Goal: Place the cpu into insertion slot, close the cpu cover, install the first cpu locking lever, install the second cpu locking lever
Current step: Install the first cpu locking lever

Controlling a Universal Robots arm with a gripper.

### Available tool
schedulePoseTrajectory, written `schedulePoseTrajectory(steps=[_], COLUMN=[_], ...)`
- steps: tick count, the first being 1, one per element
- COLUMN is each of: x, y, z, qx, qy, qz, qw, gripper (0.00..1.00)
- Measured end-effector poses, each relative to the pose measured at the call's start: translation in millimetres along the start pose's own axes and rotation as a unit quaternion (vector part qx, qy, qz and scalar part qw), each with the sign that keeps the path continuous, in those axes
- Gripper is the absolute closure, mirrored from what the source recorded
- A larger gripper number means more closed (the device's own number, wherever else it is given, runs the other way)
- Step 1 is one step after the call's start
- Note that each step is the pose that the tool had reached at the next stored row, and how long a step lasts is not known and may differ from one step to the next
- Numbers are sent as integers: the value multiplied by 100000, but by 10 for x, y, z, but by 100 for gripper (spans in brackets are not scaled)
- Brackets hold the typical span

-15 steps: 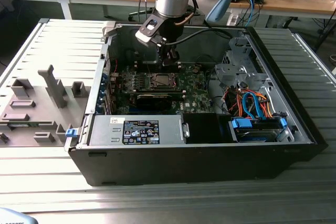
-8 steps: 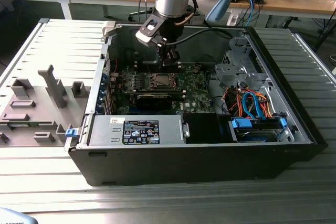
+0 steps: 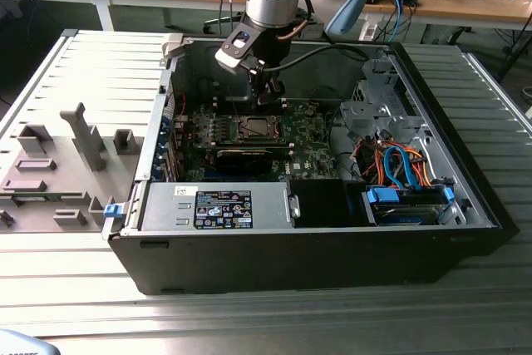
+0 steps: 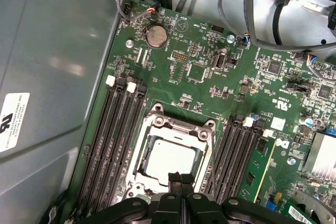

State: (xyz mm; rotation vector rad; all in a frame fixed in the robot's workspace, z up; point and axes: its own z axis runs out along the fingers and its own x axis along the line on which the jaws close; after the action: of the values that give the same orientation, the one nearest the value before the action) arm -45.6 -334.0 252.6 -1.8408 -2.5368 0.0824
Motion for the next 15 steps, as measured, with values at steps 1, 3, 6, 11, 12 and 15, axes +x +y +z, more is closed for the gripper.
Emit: schedulePoseTrajectory(steps=[1, 3, 6, 11, 12, 15], x=[0, 0, 0, 0, 0, 0], y=[0, 0, 0, 0, 0, 0], z=[0, 0, 0, 0, 0, 0], qx=[2, -2, -7, -20, -22, -26], qy=[-6, -13, -18, -40, -40, -50], qz=[-75, -188, -356, -827, -886, -1054], qw=[100000, 100000, 99999, 99997, 99996, 99994], gripper=[89, 89, 89, 89, 89, 89])
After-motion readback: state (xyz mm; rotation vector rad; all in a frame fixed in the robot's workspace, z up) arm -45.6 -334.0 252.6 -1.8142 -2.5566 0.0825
